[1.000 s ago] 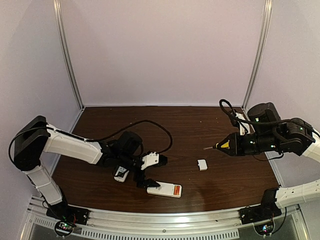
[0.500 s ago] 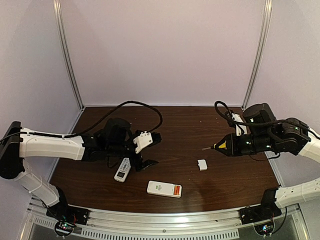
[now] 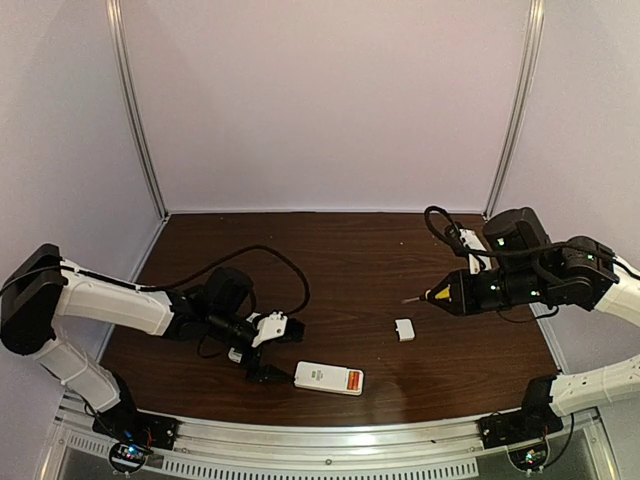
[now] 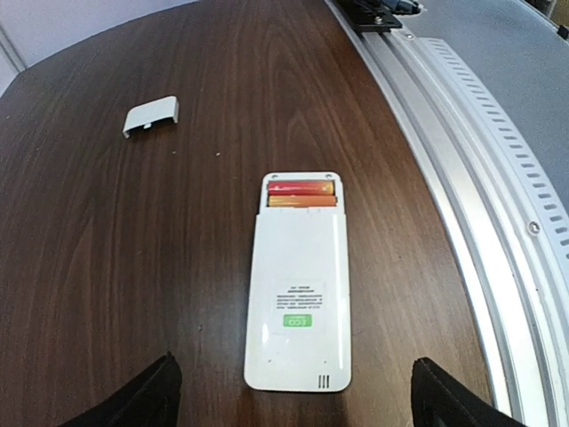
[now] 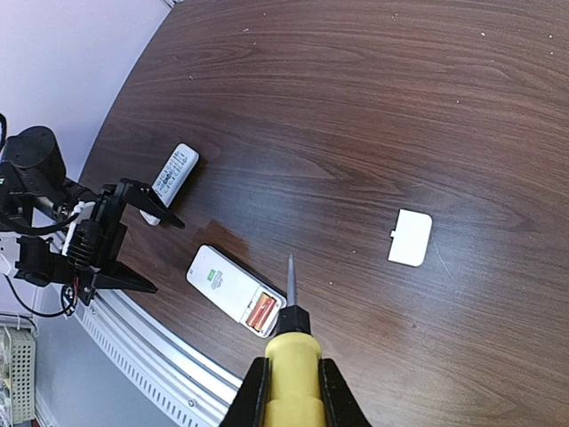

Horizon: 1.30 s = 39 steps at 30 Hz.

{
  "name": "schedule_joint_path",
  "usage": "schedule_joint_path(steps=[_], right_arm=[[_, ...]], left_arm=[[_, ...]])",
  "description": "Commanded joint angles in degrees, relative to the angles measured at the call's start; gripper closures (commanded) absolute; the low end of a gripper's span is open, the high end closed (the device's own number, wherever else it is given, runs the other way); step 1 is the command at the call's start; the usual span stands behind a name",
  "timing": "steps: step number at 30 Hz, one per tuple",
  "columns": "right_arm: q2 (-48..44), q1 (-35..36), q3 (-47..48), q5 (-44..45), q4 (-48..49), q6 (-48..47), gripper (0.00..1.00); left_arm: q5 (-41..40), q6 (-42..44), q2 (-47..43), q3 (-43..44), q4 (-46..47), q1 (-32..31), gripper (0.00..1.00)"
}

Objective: Unload the batteries from the remote control
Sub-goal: Pick up the remote control without the battery cover from the center of the board.

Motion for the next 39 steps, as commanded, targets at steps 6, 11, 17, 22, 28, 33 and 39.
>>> schedule_joint_path(steps=[6, 11, 17, 22, 28, 33, 39], right_arm=[[0.0, -0.3, -0.2, -3.6, -1.4, -0.9, 1.0], [0.0, -0.3, 0.0, -3.9, -2.4, -0.3, 1.0], [0.3, -0.2, 0.0, -4.0, -2.5, 0.0, 1.0], [1.2, -0.2, 0.1, -4.0, -1.9, 0.0, 1.0], [2.2, -0.3, 0.2, -4.0, -1.3, 0.0, 1.0], [2.8, -0.3, 0.8, -3.5, -1.2, -0.5, 1.0], [3.1, -0.3, 0.6, -3.8, -1.3, -1.0, 1.0]], left_arm=[[12.9, 7.1, 10.0, -0.1, 11.8, 0.9, 0.11], [12.3, 5.7, 14.4, -0.3, 17.3, 0.9, 0.13], [11.3, 2.1, 18.6, 0.0, 22.8, 0.9, 0.16], [10.2, -0.5, 21.1, 0.9, 24.8, 0.8, 0.18], [6.3, -1.1, 22.0, -0.1, 28.0, -0.7, 0.19], [6.3, -2.6, 23.7, 0.4, 28.8, -1.6, 0.21], [6.6, -2.6, 24.4, 0.5, 28.3, -2.7, 0.24]])
